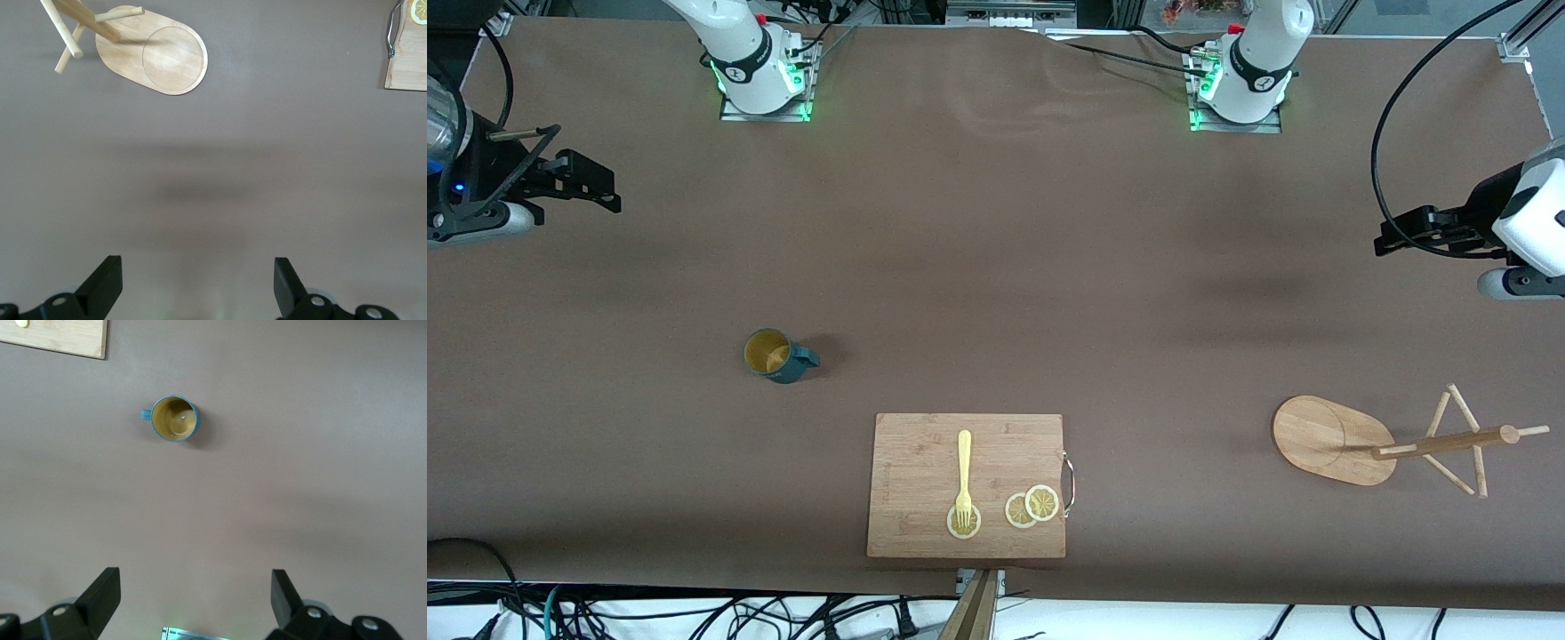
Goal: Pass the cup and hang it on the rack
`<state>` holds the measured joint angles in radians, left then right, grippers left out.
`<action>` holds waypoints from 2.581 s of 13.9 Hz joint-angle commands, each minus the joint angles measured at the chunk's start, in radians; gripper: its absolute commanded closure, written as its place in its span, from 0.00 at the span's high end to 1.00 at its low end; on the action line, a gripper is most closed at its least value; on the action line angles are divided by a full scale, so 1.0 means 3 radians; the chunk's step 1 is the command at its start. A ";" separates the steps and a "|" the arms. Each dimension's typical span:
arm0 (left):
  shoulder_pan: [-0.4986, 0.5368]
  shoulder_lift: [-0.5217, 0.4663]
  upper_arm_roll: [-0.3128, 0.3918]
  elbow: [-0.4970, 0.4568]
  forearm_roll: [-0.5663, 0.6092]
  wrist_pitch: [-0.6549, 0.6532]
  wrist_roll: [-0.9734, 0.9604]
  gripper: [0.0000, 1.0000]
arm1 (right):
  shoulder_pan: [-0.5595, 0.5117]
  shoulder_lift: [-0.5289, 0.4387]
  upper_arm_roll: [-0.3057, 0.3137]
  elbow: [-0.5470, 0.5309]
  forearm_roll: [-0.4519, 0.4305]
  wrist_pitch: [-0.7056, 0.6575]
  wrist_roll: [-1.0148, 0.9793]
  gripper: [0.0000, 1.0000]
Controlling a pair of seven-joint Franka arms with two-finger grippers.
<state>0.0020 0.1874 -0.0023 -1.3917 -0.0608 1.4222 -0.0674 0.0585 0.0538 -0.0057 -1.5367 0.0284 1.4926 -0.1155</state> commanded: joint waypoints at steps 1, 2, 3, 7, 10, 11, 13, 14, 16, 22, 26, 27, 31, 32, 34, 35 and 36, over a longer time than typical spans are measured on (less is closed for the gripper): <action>0.0024 0.0014 -0.0013 0.0042 0.0003 -0.0006 0.0035 1.00 | 0.0030 -0.0026 -0.0012 0.0014 -0.0038 -0.0041 0.0001 1.00; 0.0024 0.0009 -0.0013 0.0042 0.0003 -0.0006 0.0035 1.00 | 0.0030 -0.0026 -0.0007 0.0014 -0.0038 -0.0041 0.0007 1.00; 0.0024 0.0009 -0.0013 0.0037 0.0003 -0.0006 0.0035 1.00 | 0.0030 -0.0026 -0.0007 0.0014 -0.0038 -0.0031 0.0002 1.00; 0.0024 0.0009 -0.0013 0.0042 0.0003 -0.0006 0.0035 1.00 | 0.0025 -0.0011 -0.0007 0.0009 -0.0038 -0.0026 -0.0014 1.00; 0.0029 0.0014 -0.0013 0.0042 0.0003 -0.0006 0.0035 1.00 | 0.0025 0.0035 -0.0007 -0.0052 -0.0064 -0.0011 0.0007 1.00; 0.0029 0.0014 -0.0013 0.0037 0.0003 -0.0006 0.0035 1.00 | 0.0030 0.0071 -0.0012 -0.0118 -0.0084 0.0045 0.0012 1.00; 0.0029 0.0014 -0.0013 0.0042 0.0003 -0.0006 0.0035 1.00 | 0.0040 0.0097 -0.0001 -0.0459 -0.0120 0.0498 0.0037 1.00; 0.0039 0.0014 -0.0013 0.0042 0.0003 -0.0006 0.0035 1.00 | 0.0040 0.0102 -0.0001 -0.0730 -0.0120 0.0835 0.0042 1.00; 0.0039 0.0014 -0.0013 0.0037 0.0003 -0.0006 0.0035 1.00 | 0.0066 0.0148 0.0004 -0.1236 -0.0115 0.1561 0.0154 1.00; 0.0039 0.0014 -0.0013 0.0042 -0.0027 -0.0006 0.0035 1.00 | 0.0311 0.0776 0.0004 -0.1556 -0.0100 0.2734 0.0467 0.99; 0.0045 0.0014 -0.0013 0.0037 -0.0043 -0.0006 0.0035 1.00 | 0.0332 0.0976 -0.0001 -0.1485 -0.0090 0.2914 0.0539 0.99; 0.0045 0.0014 -0.0013 0.0037 -0.0043 -0.0006 0.0035 1.00 | 0.0327 0.1042 -0.0001 -0.1413 -0.0089 0.2914 0.0539 0.99; 0.0045 0.0014 -0.0013 0.0037 -0.0043 -0.0006 0.0035 1.00 | 0.0322 0.1278 -0.0001 -0.1259 -0.0079 0.2975 0.0544 0.96; 0.0045 0.0014 -0.0013 0.0037 -0.0048 -0.0006 0.0035 1.00 | 0.0306 0.1329 -0.0001 -0.1259 -0.0074 0.3021 0.0544 0.91; 0.0050 0.0014 -0.0013 0.0037 -0.0048 -0.0006 0.0035 1.00 | 0.0301 0.1375 -0.0001 -0.1259 -0.0069 0.3078 0.0549 0.78; 0.0050 0.0014 -0.0013 0.0037 -0.0048 -0.0006 0.0041 1.00 | 0.0301 0.1400 -0.0001 -0.1259 -0.0064 0.3103 0.0549 0.69; 0.0050 0.0014 -0.0013 0.0037 -0.0048 -0.0006 0.0035 1.00 | 0.0301 0.1421 -0.0001 -0.1259 -0.0064 0.3109 0.0549 0.55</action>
<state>0.0075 0.1897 -0.0020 -1.3910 -0.0624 1.4225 -0.0674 0.1493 0.4625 -0.0057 -1.9339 0.0134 2.4182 0.0351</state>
